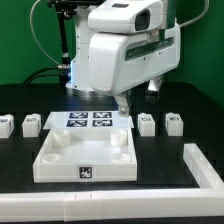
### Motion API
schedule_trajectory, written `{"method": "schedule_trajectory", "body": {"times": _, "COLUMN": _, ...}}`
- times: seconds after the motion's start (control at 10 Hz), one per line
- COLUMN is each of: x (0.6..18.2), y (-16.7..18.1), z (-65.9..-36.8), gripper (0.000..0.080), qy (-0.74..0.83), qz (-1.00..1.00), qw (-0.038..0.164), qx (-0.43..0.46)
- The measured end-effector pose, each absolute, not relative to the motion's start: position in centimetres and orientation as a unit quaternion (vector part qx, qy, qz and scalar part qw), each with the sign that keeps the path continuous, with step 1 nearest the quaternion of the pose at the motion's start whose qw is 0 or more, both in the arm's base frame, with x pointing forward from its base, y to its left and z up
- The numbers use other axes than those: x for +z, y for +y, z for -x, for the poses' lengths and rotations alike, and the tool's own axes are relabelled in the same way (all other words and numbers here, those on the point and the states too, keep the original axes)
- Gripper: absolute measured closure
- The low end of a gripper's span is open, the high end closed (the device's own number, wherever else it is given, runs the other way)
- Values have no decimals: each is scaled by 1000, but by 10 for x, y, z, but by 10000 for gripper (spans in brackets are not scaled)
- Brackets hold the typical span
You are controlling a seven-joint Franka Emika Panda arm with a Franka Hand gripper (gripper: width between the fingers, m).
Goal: Assemble one leg
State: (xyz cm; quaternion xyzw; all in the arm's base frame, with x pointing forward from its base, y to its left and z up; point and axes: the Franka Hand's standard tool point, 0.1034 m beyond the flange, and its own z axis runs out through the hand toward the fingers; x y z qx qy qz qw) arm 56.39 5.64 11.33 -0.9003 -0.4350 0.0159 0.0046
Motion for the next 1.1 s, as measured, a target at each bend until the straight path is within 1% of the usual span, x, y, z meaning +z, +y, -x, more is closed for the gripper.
{"method": "schedule_trajectory", "body": {"times": 1.1, "x": 112, "y": 56, "z": -563, "gripper": 150, "qy": -448, "qz": 894, "qw": 5, "qx": 17}}
